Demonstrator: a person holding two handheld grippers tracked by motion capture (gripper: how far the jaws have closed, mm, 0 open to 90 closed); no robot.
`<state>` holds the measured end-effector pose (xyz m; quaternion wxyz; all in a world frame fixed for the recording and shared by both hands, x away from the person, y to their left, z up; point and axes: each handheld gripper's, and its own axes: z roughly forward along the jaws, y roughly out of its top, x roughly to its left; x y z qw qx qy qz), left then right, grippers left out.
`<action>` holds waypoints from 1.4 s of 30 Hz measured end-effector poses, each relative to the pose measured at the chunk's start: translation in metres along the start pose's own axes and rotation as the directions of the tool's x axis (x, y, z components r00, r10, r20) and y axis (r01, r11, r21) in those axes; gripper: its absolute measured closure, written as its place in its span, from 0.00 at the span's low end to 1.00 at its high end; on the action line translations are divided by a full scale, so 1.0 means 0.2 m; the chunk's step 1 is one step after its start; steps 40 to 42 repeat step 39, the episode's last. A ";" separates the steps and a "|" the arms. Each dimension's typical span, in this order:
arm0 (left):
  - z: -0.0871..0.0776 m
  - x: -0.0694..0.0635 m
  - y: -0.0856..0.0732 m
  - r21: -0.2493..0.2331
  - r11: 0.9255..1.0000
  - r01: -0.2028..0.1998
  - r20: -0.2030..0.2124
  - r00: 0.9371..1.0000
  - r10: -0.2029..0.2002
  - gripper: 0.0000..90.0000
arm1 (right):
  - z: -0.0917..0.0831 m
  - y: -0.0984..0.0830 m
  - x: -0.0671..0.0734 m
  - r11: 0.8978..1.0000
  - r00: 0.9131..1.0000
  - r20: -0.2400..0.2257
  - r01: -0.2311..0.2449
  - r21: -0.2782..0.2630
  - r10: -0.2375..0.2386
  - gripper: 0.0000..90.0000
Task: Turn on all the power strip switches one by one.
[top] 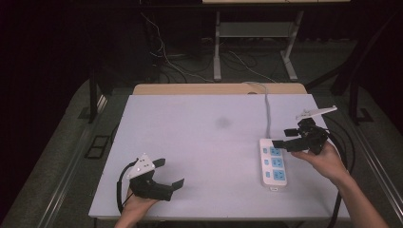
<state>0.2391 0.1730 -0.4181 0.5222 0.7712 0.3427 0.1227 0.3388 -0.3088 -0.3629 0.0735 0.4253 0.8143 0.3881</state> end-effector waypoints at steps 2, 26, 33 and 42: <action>0.00 0.00 0.00 -0.001 1.000 0.001 0.000 1.000 -0.001 0.00 | -0.02 -0.03 0.01 1.000 1.000 0.000 -0.014 -0.012 0.014 0.00; 0.00 -0.01 0.00 0.003 1.000 0.001 0.001 1.000 -0.001 0.00 | -0.06 -0.43 0.17 0.976 0.993 -0.088 -0.091 -0.197 0.074 0.00; 0.00 0.00 0.00 0.005 1.000 0.002 0.001 1.000 -0.002 0.00 | -0.03 -0.50 0.21 0.977 0.994 -0.093 -0.073 -0.202 0.055 0.00; 0.01 0.01 0.00 0.013 1.000 0.006 0.000 1.000 -0.006 0.00 | -0.04 -0.51 0.23 0.972 0.995 -0.098 -0.057 -0.227 0.035 0.00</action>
